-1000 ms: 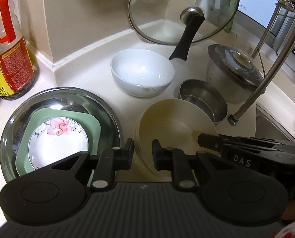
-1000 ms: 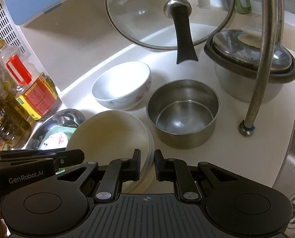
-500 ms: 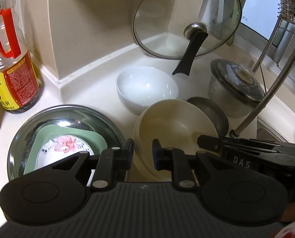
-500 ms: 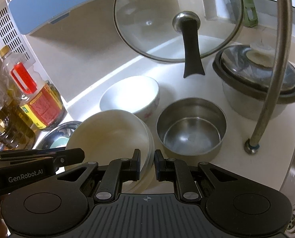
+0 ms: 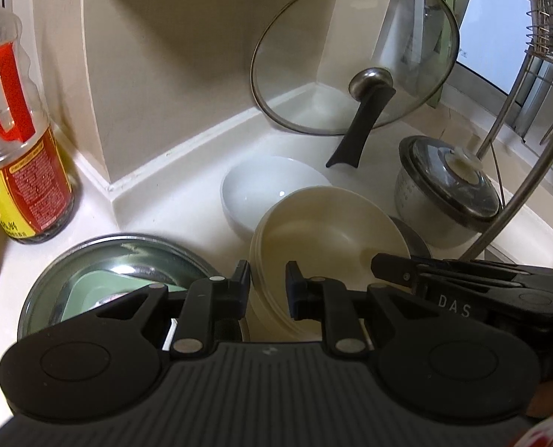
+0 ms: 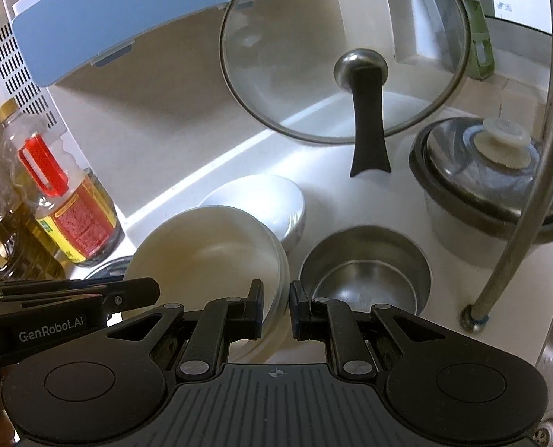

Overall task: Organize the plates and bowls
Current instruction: 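Lift and carry the cream bowl toward the white ceramic bowl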

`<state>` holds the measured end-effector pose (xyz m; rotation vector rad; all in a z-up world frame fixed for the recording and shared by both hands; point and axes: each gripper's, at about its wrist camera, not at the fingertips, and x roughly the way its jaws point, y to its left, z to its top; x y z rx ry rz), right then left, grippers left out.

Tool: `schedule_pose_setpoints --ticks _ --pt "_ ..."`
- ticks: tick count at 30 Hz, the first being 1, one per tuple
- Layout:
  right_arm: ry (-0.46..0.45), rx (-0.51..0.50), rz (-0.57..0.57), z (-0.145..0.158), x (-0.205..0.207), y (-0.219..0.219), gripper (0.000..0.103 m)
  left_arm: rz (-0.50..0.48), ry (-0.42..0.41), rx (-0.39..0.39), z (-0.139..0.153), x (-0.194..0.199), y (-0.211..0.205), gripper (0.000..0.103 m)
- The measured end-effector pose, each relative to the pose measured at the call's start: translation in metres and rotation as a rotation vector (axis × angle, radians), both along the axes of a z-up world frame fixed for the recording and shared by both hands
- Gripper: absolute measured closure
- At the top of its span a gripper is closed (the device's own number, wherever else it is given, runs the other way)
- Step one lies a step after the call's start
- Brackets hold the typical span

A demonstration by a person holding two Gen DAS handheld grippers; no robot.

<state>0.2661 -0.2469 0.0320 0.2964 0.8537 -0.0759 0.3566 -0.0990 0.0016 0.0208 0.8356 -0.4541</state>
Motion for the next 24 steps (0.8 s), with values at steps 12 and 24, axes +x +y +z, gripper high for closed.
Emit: schedule_pose_setpoints --ticks 12,24 --pt "-0.032 -0.023 0.004 0.005 0.024 -0.004 0.088 0.005 -0.036 -0.006 0.006 0.023 -0.003 0.085" --pt "-0.062 -0.052 0.013 0.007 0.056 -0.009 0.088 0.011 -0.058 0.002 0.006 0.052 -0.011 0.085"
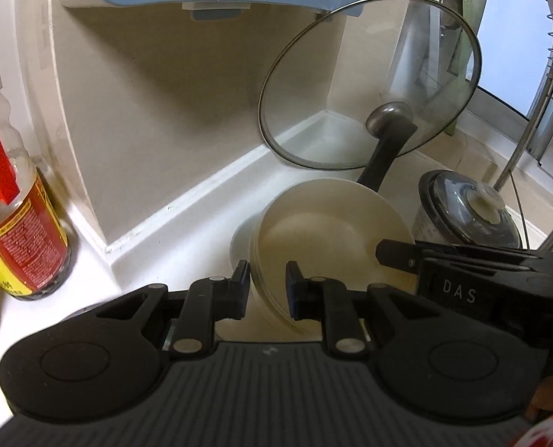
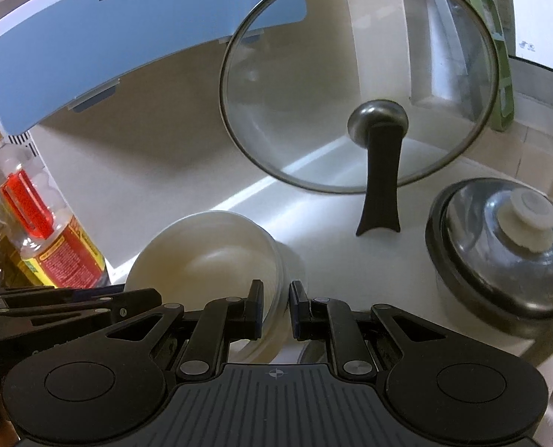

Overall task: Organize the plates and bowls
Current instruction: 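Lift and carry the cream bowl toward the white ceramic bowl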

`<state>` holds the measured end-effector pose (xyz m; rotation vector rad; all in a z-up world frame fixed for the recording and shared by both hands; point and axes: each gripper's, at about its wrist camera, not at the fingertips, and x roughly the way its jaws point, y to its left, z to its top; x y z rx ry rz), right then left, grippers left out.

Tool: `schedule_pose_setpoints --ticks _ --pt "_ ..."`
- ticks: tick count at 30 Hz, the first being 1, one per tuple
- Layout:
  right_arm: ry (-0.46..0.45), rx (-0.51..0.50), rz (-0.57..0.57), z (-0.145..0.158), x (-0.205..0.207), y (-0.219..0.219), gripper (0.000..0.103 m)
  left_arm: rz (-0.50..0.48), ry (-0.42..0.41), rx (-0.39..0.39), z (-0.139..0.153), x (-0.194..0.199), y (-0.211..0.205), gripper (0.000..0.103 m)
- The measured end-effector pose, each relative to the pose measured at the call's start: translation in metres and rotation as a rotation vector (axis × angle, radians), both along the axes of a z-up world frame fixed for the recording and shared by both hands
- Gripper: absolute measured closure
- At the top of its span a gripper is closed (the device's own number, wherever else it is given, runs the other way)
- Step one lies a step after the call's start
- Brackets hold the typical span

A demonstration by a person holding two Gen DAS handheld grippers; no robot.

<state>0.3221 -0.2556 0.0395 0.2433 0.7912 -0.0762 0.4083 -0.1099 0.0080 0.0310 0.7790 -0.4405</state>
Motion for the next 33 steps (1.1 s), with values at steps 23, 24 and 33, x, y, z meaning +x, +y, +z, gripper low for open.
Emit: schedule_pose_setpoints --ticks 23,24,33 --pt "0.035 -0.006 0.013 -0.023 0.039 -0.013 0.088 0.016 0.012 0.044 -0.017 0.036 -0.014 0.085" --pt "0.038 -0.008 0.014 -0.024 0.04 -0.012 0.088 0.016 0.015 0.047 -0.018 0.038 -0.015 0.085" --pt "0.075 0.001 0.007 -0.032 0.047 -0.016 0.088 0.01 0.038 0.054 -0.024 0.044 -0.018 0.085"
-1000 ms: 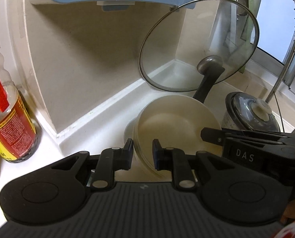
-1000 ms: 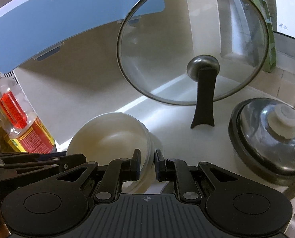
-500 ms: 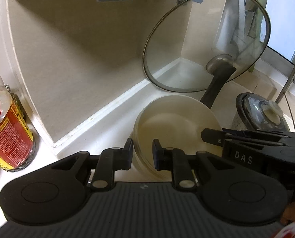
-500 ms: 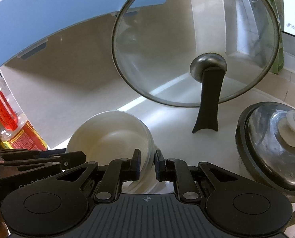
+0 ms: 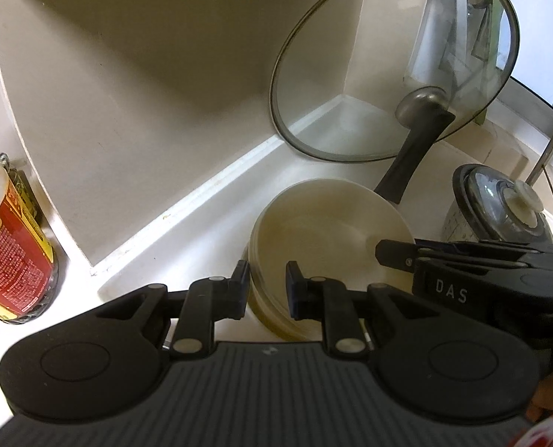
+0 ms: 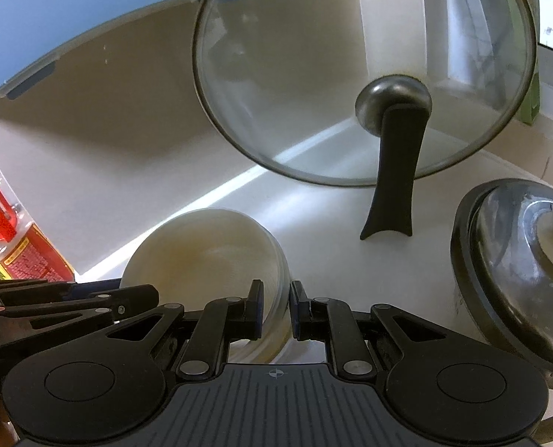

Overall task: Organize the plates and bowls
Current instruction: 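Lift and carry the cream bowl toward the white ceramic bowl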

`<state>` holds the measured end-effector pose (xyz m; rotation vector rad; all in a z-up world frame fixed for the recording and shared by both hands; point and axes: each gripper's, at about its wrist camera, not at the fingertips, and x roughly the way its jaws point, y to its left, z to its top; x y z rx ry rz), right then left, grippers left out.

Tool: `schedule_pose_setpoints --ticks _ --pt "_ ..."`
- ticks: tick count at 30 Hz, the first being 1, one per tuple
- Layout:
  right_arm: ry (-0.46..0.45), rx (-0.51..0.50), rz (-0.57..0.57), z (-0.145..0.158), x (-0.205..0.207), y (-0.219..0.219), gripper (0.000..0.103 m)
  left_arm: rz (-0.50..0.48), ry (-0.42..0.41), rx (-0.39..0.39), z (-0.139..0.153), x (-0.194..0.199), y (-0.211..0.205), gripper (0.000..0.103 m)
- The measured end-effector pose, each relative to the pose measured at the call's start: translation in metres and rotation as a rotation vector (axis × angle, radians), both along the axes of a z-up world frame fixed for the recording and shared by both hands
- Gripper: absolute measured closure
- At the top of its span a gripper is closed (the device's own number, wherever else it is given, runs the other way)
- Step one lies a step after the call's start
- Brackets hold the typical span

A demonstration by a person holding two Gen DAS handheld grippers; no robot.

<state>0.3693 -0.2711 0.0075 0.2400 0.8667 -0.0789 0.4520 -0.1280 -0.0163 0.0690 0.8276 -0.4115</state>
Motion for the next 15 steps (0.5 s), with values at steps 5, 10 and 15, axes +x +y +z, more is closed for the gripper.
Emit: schedule_pose_setpoints --ticks 5,10,15 --pt "0.017 0.001 0.001 -0.0032 0.0046 0.0001 0.088 0.001 0.013 0.001 -0.0035 0.0019 -0.0003 0.085" --pt "0.027 0.007 -0.002 -0.0056 0.0069 -0.0004 0.088 0.0 0.023 -0.004 -0.0049 0.0028 0.0004 0.084" --pt "0.031 0.018 -0.009 -0.0064 0.008 -0.0016 0.088 -0.001 0.031 -0.006 -0.0062 0.0025 0.0009 0.083"
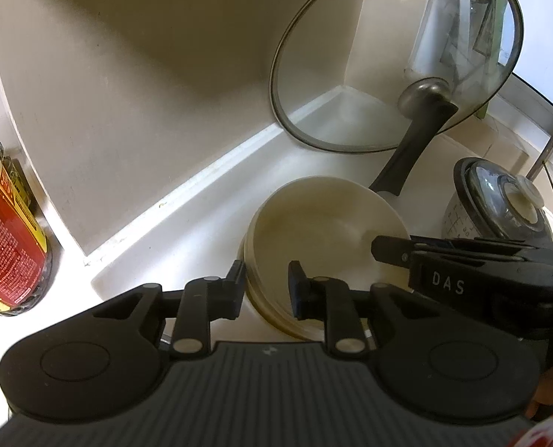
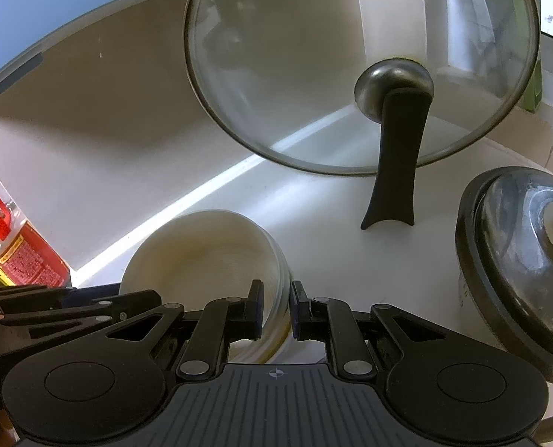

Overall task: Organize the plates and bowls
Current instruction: 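Lift and carry the cream bowl toward the white ceramic bowl, then lower the cream bowl onto the white bowl and open the right gripper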

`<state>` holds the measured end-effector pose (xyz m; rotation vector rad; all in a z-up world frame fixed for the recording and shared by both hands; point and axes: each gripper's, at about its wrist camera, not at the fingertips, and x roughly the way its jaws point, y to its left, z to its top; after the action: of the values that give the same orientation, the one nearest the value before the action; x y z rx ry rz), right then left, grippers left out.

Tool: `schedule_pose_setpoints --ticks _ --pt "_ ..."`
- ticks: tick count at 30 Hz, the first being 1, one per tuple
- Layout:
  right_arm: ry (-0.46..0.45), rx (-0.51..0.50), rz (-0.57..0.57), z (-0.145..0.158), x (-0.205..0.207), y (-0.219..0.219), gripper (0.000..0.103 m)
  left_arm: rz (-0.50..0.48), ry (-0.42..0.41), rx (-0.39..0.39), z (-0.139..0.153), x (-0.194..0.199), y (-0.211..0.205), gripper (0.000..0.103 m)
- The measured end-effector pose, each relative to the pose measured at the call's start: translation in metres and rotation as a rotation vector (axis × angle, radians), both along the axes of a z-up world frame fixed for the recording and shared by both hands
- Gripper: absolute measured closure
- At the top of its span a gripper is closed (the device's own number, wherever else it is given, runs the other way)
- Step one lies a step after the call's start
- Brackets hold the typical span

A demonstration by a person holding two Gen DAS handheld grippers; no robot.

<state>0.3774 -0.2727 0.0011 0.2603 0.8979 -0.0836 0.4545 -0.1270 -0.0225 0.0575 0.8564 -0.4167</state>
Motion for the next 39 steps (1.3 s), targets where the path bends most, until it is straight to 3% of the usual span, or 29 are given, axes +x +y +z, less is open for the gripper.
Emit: schedule_pose_setpoints --ticks 18,25,27,31,33,39 --pt "-0.03 -0.036 0.01 0.006 -0.005 0.004 0.088 0.001 -0.02 0.0 0.005 -0.005 0.002 0.081" --pt "-0.035 -0.003 0.0 0.008 -0.009 0.001 0.087 -0.002 -0.028 -0.005 0.008 -0.008 0.004 0.081" --pt "-0.031 0.003 0.002 0.009 -0.011 0.001 0.085 -0.007 -0.029 -0.009 0.01 -0.009 0.005 0.081" --pt "-0.041 0.015 -0.011 0.012 -0.016 -0.001 0.062 -0.012 -0.034 -0.012 0.013 -0.012 0.006 0.076" --pt "-0.052 0.016 -0.017 0.015 -0.02 -0.001 0.056 -0.011 -0.036 -0.015 0.015 -0.014 0.006 0.074" --pt "-0.057 0.045 -0.036 0.023 -0.031 -0.003 0.054 -0.016 -0.04 -0.022 0.022 -0.024 0.011 0.064"
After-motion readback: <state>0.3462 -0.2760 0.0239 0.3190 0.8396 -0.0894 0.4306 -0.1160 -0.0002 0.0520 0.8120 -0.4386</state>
